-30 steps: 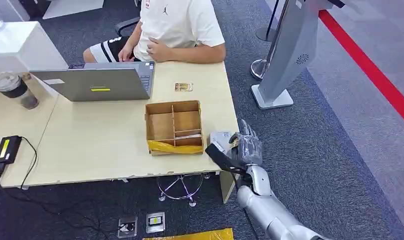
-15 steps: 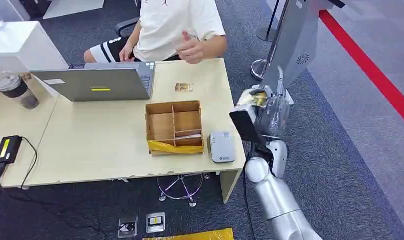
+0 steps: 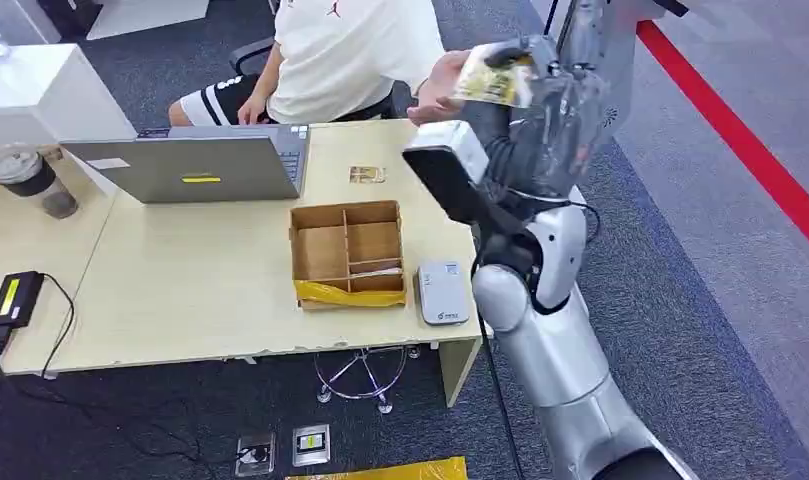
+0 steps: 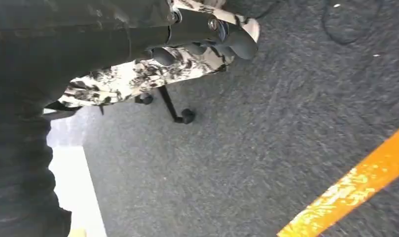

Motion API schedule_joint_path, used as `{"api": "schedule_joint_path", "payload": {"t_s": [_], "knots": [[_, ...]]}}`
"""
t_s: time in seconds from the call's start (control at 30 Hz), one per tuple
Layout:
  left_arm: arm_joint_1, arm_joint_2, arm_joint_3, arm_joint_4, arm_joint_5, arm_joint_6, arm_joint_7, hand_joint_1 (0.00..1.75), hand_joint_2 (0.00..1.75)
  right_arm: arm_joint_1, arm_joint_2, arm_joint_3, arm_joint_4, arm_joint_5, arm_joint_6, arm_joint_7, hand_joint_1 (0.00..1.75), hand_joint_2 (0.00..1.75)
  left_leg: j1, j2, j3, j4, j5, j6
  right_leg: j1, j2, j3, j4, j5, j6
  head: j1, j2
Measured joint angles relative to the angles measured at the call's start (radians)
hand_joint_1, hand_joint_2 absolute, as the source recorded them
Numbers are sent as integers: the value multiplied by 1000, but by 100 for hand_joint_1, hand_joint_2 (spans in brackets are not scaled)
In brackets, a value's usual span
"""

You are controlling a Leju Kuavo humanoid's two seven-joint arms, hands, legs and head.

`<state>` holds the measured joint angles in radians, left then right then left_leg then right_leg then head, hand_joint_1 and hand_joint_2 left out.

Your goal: Pass the card to the sensor for recognition and then transmit it.

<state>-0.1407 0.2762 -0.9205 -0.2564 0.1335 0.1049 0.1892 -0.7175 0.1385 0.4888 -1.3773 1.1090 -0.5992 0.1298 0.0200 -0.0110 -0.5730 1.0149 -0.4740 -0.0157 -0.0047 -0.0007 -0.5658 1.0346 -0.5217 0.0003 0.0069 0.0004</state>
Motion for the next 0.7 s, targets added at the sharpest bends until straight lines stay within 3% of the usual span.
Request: {"api": "schedule_joint_path", "payload": {"t_s": [0.23,0.4,0.7], "knots": [[-25,-8,0,0,-26,-18,-8,0,175,-156,59,166,299,175,122,60,175,175,1,-3,-1,0,1,-1,1,-2,0,0,0,0,0,0],[-32,-16,0,0,-22,-20,-6,0,175,-188,132,267,513,366,150,104,175,175,1,-3,-1,0,0,-1,1,-2,-1,0,0,0,0,0],[-18,-26,0,0,-10,-1,-10,0,175,-194,168,344,711,411,200,133,175,175,1,-3,-2,0,0,-1,1,-2,-1,-1,-1,-1,1,0]]}}
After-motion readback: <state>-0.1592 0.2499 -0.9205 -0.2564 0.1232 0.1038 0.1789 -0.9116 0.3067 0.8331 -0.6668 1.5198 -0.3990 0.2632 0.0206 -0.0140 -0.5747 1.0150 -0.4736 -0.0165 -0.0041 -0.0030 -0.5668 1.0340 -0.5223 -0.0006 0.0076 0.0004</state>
